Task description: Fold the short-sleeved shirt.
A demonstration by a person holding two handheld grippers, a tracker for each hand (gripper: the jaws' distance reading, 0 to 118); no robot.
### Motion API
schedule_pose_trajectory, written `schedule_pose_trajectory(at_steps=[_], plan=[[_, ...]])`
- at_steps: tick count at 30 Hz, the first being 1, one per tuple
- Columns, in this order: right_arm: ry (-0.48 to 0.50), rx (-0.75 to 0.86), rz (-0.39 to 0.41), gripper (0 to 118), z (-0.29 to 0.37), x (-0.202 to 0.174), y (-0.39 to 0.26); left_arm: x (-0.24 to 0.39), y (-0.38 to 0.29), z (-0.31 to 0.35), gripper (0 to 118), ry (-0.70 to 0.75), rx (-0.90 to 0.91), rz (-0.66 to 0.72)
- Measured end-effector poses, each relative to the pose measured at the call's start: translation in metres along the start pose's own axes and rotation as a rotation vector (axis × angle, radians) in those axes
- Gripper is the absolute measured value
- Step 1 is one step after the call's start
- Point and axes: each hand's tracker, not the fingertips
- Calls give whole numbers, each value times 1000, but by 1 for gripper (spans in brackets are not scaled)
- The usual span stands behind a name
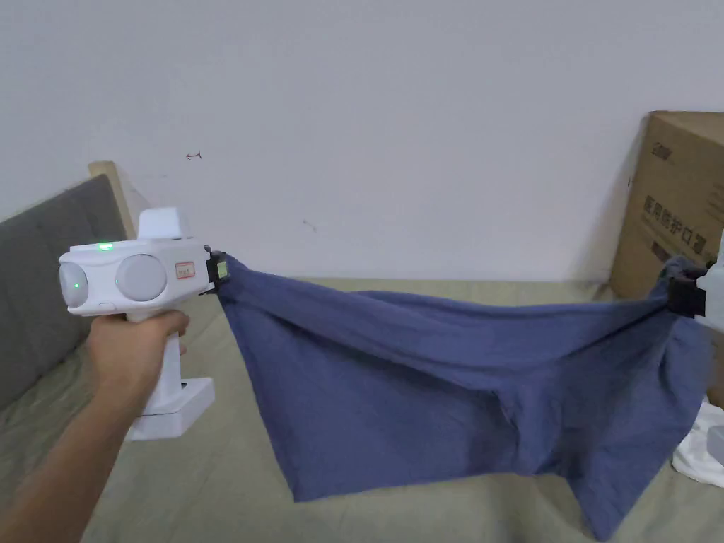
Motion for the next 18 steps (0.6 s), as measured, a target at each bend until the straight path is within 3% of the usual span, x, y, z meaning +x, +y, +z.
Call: schedule_pose_trajectory(at_steps=[11, 18], plan=[[-18, 44, 35, 8, -45, 0, 43, 15, 56, -53, 3, 56, 39, -56], [-22, -40, 1, 8, -95, -5, 6, 24, 32, -100, 3, 89, -10, -58]])
